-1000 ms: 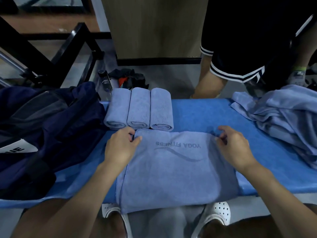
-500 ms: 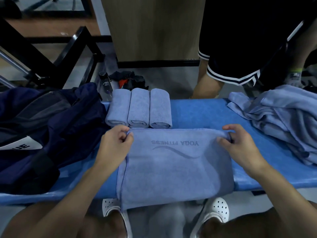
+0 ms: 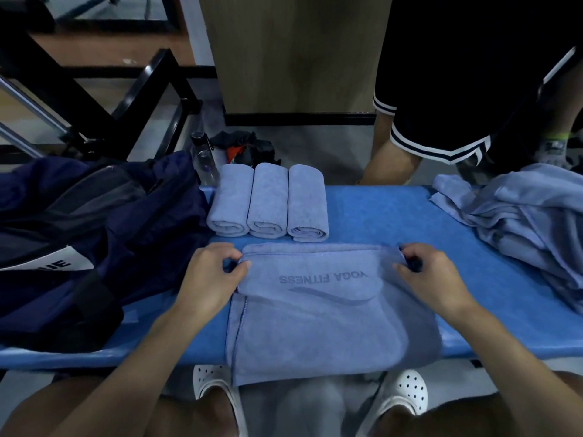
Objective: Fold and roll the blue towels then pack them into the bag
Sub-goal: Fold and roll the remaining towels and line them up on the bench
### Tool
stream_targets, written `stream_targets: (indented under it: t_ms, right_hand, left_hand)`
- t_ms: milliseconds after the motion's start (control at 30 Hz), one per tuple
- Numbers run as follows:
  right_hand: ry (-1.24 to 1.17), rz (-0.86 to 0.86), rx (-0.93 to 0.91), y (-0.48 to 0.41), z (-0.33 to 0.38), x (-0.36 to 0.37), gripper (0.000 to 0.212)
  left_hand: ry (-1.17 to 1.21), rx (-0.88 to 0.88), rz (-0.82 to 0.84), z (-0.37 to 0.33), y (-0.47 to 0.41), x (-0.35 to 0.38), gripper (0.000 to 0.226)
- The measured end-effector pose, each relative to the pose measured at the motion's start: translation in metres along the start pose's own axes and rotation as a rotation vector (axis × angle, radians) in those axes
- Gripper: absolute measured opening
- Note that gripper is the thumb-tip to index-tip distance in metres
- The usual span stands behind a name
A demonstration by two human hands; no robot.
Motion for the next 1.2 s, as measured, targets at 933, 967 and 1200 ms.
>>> stream_targets:
  t_ms: [933,967,1200]
  right_hand:
    - [-0.231,-0.073,0.029,-0.01,-0.006,0.004,0.018]
    - [-0.272,-0.086,0.041,-0.009,-0.007,0.001,0.017]
    - [-0.622,-0.105,0.087,0.007,-0.013,-0.032,0.009]
  left_hand:
    - [-0.047,-0.076,0.042,-0.003,-0.008,0.014,0.011]
    - [-0.05,-0.089,0.039,-0.005,-0.007,0.013,0.01]
    - [0.147,-0.123,-0.001,-0.015,-0.009,-0.008,0.018]
Point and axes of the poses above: each hand's wrist, its own y-axis away from the middle knuckle, its own x-axis out of the palm, z = x × y, the point moved 6 cm from there along -y, towards the middle knuckle, and after that the axes turned 10 degrees about y, right-handed, at the moved point
